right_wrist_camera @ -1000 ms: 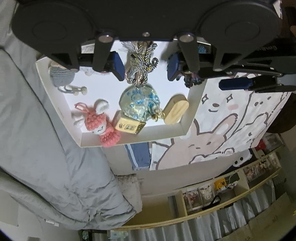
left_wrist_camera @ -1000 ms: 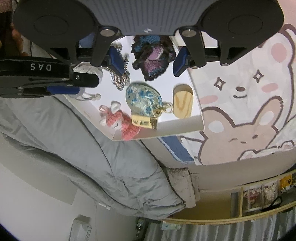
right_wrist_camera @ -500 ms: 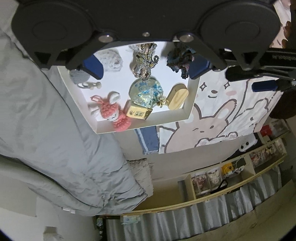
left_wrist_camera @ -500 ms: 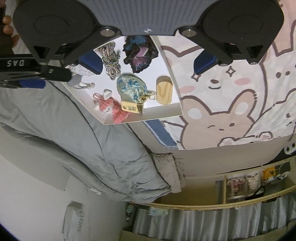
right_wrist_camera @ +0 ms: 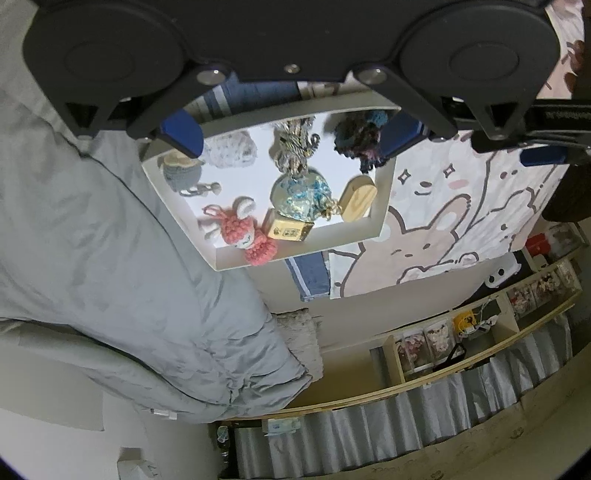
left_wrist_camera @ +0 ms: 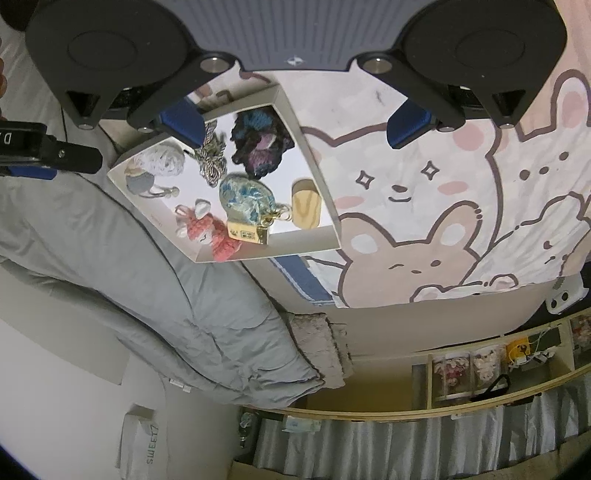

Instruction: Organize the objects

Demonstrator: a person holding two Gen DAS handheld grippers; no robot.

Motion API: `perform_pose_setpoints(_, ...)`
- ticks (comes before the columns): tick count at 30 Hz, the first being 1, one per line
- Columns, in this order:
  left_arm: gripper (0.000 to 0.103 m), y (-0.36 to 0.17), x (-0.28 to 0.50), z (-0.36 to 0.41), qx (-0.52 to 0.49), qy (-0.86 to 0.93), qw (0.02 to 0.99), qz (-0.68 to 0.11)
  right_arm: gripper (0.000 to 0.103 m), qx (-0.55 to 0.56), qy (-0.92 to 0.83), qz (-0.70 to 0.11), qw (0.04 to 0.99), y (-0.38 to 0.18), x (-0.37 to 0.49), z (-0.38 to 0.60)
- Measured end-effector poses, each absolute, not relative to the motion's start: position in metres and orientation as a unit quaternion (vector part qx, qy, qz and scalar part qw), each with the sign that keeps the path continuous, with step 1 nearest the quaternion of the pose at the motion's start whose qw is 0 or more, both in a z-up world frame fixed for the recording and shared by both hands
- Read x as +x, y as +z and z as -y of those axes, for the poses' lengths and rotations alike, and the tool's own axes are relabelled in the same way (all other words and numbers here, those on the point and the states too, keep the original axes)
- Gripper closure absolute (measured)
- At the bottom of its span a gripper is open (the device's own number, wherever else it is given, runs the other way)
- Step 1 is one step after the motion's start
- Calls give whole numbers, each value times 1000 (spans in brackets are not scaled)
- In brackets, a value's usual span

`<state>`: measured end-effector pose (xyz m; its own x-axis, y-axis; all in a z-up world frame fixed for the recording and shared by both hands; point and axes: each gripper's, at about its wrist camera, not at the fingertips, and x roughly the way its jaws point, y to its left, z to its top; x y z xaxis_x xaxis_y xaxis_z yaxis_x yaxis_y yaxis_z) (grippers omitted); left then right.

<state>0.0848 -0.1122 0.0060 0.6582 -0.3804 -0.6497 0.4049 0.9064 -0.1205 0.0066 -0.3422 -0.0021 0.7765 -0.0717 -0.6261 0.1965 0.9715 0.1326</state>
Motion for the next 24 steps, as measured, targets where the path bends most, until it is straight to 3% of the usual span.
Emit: perform_pose_setpoints(24, 0, -7, 58, 93, 48, -200, 913, -353, 0, 72, -93, -344, 932, -21, -22, 319)
